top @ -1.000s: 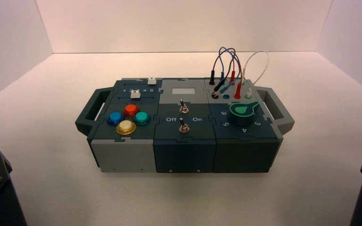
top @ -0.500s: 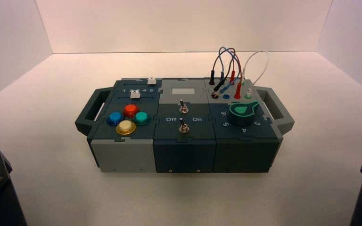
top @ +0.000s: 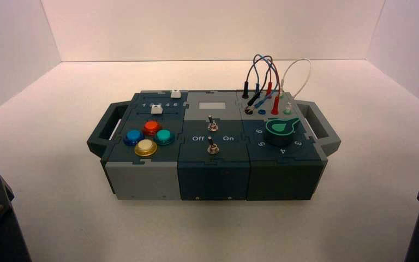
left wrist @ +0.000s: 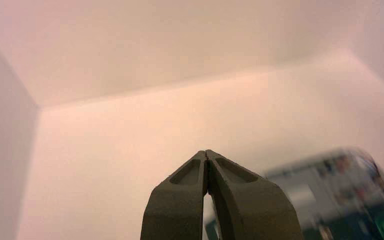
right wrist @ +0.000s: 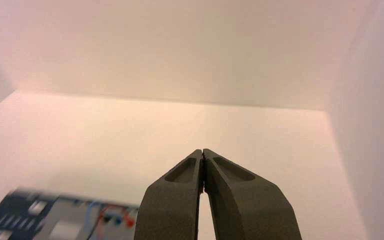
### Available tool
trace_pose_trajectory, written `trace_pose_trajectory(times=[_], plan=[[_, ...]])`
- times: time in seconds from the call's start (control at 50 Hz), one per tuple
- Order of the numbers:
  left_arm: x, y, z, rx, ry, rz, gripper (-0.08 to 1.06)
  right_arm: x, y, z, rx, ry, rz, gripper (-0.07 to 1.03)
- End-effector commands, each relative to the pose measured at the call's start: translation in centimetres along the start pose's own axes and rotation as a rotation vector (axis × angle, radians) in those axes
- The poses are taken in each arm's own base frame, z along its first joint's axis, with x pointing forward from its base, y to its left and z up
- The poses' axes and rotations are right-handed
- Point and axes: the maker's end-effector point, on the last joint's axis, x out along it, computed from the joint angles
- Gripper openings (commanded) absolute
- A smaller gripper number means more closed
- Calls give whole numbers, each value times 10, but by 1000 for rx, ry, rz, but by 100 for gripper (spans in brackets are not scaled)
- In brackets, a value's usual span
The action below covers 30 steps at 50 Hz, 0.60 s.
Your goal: Push the green button with the right gripper.
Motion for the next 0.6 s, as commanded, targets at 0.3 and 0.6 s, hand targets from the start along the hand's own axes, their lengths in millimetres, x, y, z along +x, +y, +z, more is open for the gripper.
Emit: trace_pose_trajectory(times=[0.3, 0.6], plan=[[31, -62, -84, 168, 335, -231, -3, 17, 123, -48, -168, 306, 423, -2], [34, -62, -95, 157, 358, -231, -3, 18, 201, -79, -258, 468, 611, -2]])
